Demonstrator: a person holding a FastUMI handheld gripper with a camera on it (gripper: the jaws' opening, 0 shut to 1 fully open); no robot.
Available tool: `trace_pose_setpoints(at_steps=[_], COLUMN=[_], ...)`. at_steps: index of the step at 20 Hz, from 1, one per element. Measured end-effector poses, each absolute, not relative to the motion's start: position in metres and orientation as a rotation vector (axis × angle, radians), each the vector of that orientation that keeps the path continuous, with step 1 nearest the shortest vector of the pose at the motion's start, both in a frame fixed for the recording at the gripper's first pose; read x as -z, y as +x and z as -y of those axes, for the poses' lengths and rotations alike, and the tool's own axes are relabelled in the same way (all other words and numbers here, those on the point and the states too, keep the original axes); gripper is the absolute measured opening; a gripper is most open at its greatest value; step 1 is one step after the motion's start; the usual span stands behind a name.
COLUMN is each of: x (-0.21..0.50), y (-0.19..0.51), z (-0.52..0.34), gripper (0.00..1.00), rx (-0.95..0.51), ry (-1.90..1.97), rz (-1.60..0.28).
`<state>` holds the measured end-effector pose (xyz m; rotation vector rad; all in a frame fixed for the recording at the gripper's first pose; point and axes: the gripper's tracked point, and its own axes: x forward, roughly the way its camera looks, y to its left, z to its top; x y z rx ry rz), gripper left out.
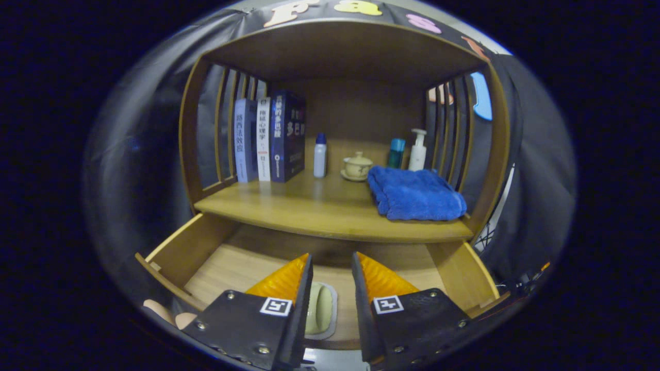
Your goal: Pull open the drawer, take out the items inside it, and place them on the countertop above the cabinet.
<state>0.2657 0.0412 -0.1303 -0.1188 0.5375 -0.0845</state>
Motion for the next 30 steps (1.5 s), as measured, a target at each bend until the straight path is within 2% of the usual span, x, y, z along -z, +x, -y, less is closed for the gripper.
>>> trace_pose_setpoints(at_steps=[9,16,19,20,24,30], x=[0.208,0.242,0.239,0.24,0.23,0.178], y=[0.268,0.263,0.266,0.267,0.271,0.281], z=[-0.058,-0.054,-0.051,-0.05,-0.051,-0.063], gripper=[0.44,0.43,0.43,0.21,0.21,0.21], rx=[0.018,0.065,0.062,0.055,0.056,0.038], ry=[-0.15,-0.076,-0.12,-0.143,-0.137,-0.114], rz=[-0.813,-0.961,-0.938,-0.943,-0.893,-0.746])
